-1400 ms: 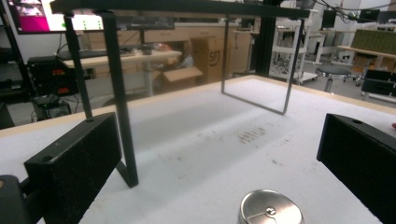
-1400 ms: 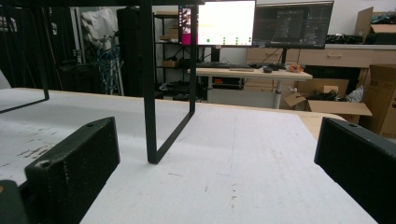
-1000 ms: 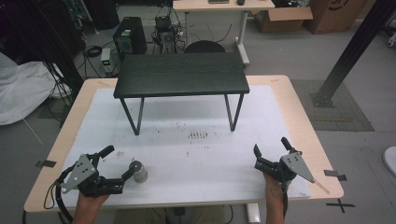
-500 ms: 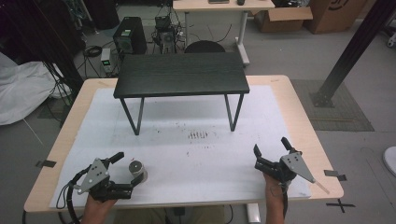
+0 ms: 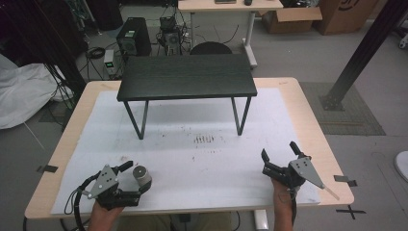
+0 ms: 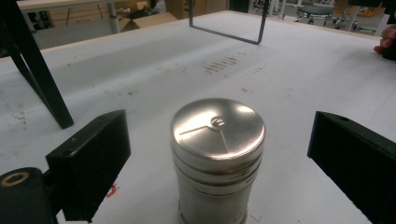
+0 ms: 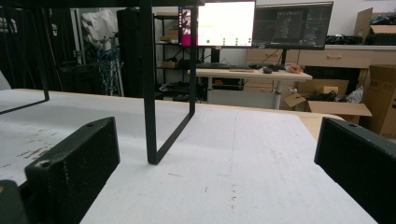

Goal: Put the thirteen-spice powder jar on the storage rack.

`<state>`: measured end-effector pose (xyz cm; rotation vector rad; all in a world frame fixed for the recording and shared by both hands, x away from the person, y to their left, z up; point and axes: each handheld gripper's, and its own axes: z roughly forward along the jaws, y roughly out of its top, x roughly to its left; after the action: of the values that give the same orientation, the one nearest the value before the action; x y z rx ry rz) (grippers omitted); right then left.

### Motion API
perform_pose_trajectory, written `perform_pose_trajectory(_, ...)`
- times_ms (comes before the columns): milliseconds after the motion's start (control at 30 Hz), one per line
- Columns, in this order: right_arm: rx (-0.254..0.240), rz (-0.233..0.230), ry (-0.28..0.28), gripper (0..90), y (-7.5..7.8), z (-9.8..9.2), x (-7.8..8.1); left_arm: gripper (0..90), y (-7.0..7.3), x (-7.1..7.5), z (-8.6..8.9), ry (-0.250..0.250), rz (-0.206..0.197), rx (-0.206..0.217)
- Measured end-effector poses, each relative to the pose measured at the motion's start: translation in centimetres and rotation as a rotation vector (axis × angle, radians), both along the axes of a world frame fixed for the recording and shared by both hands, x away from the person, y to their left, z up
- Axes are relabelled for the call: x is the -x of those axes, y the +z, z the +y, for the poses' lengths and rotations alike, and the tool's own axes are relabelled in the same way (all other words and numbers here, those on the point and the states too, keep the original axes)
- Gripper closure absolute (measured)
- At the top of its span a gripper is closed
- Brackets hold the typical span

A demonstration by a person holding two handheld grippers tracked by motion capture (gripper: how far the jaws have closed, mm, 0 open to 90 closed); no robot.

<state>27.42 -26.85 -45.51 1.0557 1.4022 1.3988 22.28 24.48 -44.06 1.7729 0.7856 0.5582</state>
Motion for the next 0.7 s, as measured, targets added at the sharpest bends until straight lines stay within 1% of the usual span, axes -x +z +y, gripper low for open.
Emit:
perform_pose_trajectory(67,0.000,0.000,0.000,0.0,0.00,0.00,0.00,8.8,-0.06,-0.03,-0.05,-0.003,0.004,-0.005)
perform_pose_trajectory(133,-0.001,0.000,0.000,0.0,0.00,0.00,0.00,12.3,-0.12,-0.08,-0.09,-0.007,0.004,-0.010)
perform_pose_trajectory(333,-0.001,-0.001,0.000,0.0,0.00,-0.01,0.01,20.1,-0.47,-0.28,-0.04,-0.013,0.031,0.003)
perform_pose_trajectory(467,-0.001,-0.001,0.000,0.0,0.00,-0.01,0.01,23.8,-0.47,-0.31,-0.04,-0.012,0.032,0.006)
perform_pose_trajectory(500,-0.001,0.000,0.000,0.0,0.00,-0.01,0.00,26.7,-0.46,-0.35,-0.05,-0.016,0.035,0.003)
perform_pose_trajectory(700,-0.001,-0.001,0.000,0.0,0.00,-0.01,0.01,35.7,-0.48,-0.47,-0.05,-0.017,0.046,0.006)
